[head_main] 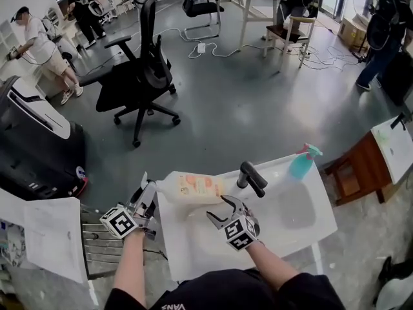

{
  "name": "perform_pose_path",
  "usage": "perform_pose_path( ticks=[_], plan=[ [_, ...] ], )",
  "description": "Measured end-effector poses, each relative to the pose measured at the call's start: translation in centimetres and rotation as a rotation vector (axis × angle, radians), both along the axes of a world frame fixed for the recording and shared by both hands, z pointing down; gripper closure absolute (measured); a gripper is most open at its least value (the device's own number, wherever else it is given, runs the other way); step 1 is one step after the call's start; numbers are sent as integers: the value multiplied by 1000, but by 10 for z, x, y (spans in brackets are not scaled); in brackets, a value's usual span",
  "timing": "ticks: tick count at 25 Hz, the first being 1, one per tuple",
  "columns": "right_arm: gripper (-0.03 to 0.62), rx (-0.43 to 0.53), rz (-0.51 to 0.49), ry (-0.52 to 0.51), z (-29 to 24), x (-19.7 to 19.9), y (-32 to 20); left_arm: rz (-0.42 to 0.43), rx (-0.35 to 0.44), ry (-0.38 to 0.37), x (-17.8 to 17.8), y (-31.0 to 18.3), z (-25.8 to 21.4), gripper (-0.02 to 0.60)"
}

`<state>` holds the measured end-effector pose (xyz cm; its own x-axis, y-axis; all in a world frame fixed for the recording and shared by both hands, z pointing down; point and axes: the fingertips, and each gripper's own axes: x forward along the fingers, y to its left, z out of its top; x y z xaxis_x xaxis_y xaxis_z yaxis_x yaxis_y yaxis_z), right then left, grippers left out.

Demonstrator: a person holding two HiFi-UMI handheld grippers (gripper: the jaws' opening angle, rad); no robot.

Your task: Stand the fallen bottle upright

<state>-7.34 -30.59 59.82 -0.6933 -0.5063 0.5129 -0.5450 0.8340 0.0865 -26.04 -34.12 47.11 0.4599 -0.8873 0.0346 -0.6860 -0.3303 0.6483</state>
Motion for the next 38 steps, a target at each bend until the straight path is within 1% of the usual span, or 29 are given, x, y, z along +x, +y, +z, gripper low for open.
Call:
perform_pose_path(
  ticks=[5,11,16,23,30,38],
  plan=[
    [307,-15,7,-43,2,8,-3,44,24,-93,25,-17,-20,471],
    [312,-38,28,-89,5,14,-4,100,48,-179,54,-36,-39,472],
    [332,-53,60,-117,8,21,-8,136,72,-262,80,-46,-50,472],
    [335,-72,66,-128,10,22,-7,176,110,-349,109,-52,-64,472],
    [332,-105,71,-129,19,26,-10,260,180,-458,151,-58,-75,472],
    [361,-131,121,-135,29,33,-24,316,228,-509,184,-58,-79,473]
  ],
)
